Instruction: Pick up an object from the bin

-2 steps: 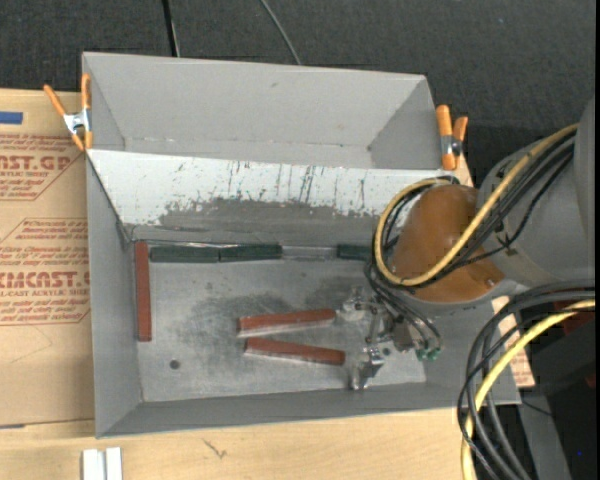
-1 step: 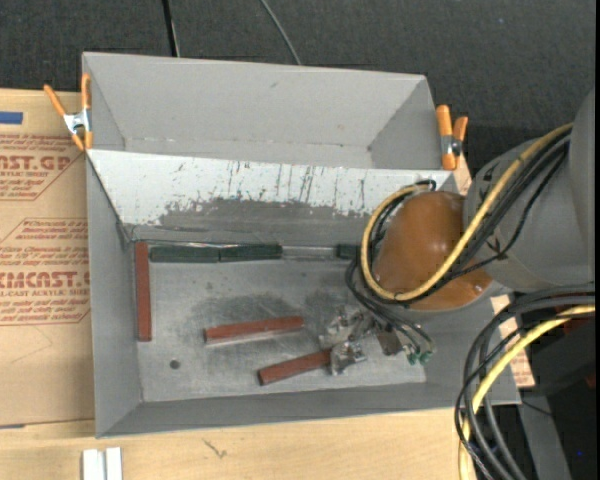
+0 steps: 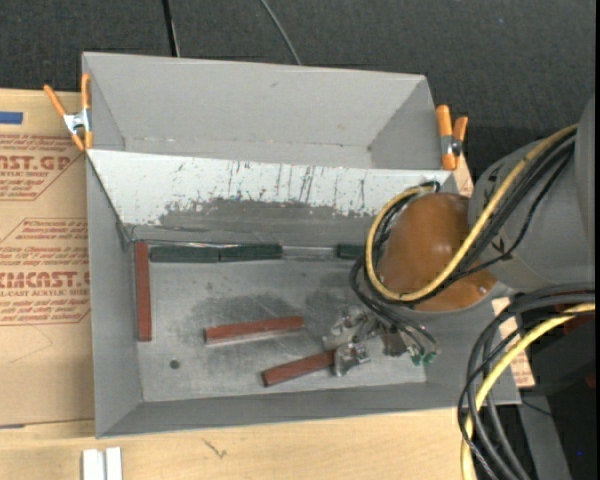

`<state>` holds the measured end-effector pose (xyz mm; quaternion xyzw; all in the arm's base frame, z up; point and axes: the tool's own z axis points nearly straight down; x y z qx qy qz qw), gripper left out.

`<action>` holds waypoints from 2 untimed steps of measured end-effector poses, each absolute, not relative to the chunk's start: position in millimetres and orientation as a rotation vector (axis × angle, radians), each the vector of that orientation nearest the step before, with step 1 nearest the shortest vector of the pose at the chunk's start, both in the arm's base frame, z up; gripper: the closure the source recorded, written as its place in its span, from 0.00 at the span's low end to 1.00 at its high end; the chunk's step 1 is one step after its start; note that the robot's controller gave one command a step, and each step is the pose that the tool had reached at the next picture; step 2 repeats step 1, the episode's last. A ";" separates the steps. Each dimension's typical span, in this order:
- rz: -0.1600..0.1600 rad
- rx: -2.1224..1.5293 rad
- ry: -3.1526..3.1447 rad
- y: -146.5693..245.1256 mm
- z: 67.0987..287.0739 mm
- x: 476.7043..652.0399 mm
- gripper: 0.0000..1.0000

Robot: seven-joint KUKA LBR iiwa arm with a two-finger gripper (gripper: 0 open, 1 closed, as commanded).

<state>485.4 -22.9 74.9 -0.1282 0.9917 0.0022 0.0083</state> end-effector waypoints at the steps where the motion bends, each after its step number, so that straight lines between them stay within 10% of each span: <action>1: 0.001 -0.362 3.123 -16.6 294.4 480.0 1.00; 2: 0.001 -0.362 3.123 -16.6 294.4 480.0 1.00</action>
Offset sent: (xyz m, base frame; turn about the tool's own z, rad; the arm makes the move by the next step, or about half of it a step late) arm 0.0000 0.0000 0.0000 0.0000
